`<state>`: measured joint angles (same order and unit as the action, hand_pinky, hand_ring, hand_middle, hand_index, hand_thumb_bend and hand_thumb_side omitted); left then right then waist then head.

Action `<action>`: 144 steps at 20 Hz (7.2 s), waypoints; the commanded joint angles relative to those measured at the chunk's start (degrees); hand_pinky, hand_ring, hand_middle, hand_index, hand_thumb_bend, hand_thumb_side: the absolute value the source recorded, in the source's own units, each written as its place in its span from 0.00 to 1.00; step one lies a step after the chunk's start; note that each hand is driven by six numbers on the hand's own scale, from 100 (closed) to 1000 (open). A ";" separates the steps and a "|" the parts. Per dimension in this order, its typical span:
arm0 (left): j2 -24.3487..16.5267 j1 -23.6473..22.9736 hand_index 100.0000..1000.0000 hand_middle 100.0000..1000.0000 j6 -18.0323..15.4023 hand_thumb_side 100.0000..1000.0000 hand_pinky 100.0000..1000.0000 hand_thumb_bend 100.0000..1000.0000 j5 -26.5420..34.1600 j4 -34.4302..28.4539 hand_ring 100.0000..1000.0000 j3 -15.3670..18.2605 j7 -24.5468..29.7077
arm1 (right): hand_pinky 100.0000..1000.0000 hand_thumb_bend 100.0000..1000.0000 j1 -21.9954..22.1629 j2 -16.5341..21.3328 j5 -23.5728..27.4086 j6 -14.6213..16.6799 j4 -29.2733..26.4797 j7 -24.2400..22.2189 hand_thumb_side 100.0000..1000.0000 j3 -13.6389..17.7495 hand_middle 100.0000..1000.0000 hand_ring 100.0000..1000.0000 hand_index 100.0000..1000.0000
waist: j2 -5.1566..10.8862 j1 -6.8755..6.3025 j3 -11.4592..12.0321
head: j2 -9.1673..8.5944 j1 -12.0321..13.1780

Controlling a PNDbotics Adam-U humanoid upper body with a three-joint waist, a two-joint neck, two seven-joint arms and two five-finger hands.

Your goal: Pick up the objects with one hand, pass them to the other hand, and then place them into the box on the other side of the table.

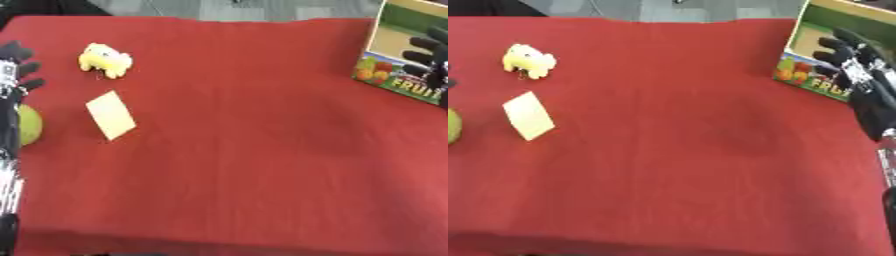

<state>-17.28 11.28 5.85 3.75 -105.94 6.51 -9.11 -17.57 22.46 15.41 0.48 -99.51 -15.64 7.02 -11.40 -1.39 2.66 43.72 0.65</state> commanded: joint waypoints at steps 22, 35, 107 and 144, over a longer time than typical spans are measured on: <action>-48.46 8.16 0.86 0.77 17.74 0.64 0.81 0.33 6.52 -8.64 0.83 -15.56 9.99 | 0.91 0.00 0.44 3.94 -1.30 0.30 -0.83 -0.39 0.55 0.11 0.88 0.91 0.96 | 0.50 -2.11 -0.31 | -0.20 -0.51; -51.01 11.72 0.87 0.79 24.39 0.64 0.83 0.50 -1.41 -8.65 0.84 -21.81 25.65 | 0.91 0.00 -0.63 3.92 -0.90 0.52 -1.19 -0.70 0.55 -0.21 0.88 0.91 0.96 | -0.25 -1.95 -1.13 | 0.38 0.01; -29.58 29.97 0.78 0.69 19.99 0.35 0.77 0.79 -42.59 27.04 0.75 -32.97 47.41 | 0.91 0.00 -1.42 4.17 -2.14 0.48 -0.88 -2.40 0.59 -1.77 0.88 0.91 0.96 | -1.80 -1.96 -2.26 | 0.33 4.53; -30.56 29.79 0.74 0.70 19.41 0.38 0.78 0.81 -43.65 28.99 0.76 -32.19 50.16 | 0.91 0.00 -0.72 4.65 -2.97 0.63 -0.52 -2.71 0.63 -1.88 0.88 0.91 0.96 | -1.66 -2.05 -1.57 | 0.32 4.37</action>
<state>-45.43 40.32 24.80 -39.45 -76.74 -26.64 40.42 -17.82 25.91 12.63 1.01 -99.51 -18.19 4.87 -14.39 -3.50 1.01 43.72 4.94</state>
